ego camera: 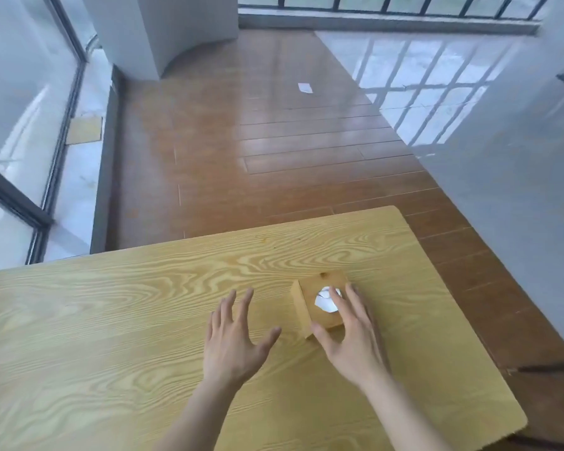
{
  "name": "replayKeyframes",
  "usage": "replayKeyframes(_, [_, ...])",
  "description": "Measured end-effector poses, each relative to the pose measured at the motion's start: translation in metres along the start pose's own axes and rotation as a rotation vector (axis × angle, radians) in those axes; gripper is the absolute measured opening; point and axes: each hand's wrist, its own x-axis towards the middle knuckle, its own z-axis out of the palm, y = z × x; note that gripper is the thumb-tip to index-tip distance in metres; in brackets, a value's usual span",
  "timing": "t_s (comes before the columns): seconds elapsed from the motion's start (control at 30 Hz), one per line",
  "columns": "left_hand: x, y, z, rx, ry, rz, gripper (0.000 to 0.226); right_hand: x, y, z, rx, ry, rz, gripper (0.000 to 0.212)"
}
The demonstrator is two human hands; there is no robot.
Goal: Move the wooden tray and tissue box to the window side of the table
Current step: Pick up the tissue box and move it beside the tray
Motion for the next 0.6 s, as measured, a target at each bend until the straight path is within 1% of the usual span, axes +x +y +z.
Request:
replayKeyframes(0.1, [0.01, 0.033, 0.021, -0.116, -0.065, -0.042, 0.096, 0.013, 0.031, -0.017, 0.173, -0.003, 0.161, 0.083])
replayKeyframes(0.2, [0.018, 0.059, 0.035, -0.281, -0.098, -0.081, 0.098, 0.03, 0.058, -0.024, 0.386, -0.013, 0.344, 0.078])
replayKeyframes(0.23, [0.021, 0.066, 0.039, -0.342, -0.105, -0.109, 0.098, 0.035, 0.065, -0.024, 0.459, -0.027, 0.4, 0.076])
replayKeyframes(0.3, [0.024, 0.076, 0.047, -0.528, -0.135, -0.226, 0.099, 0.044, 0.075, -0.022, 0.601, -0.068, 0.482, 0.075])
replayKeyframes(0.37, [0.028, 0.084, 0.054, -0.739, -0.162, -0.37, 0.1, 0.05, 0.084, -0.018, 0.689, -0.116, 0.523, 0.076])
replayKeyframes(0.4, [0.03, 0.087, 0.059, -0.807, -0.176, -0.423, 0.1, 0.053, 0.087, -0.015, 0.711, -0.136, 0.535, 0.077])
replayKeyframes(0.47, [0.032, 0.092, 0.066, -0.874, -0.202, -0.469, 0.1, 0.058, 0.093, -0.009, 0.736, -0.174, 0.546, 0.078])
replayKeyframes(0.6, [0.035, 0.097, 0.076, -0.932, -0.204, -0.522, 0.104, 0.069, 0.099, -0.006, 0.765, -0.215, 0.538, 0.075])
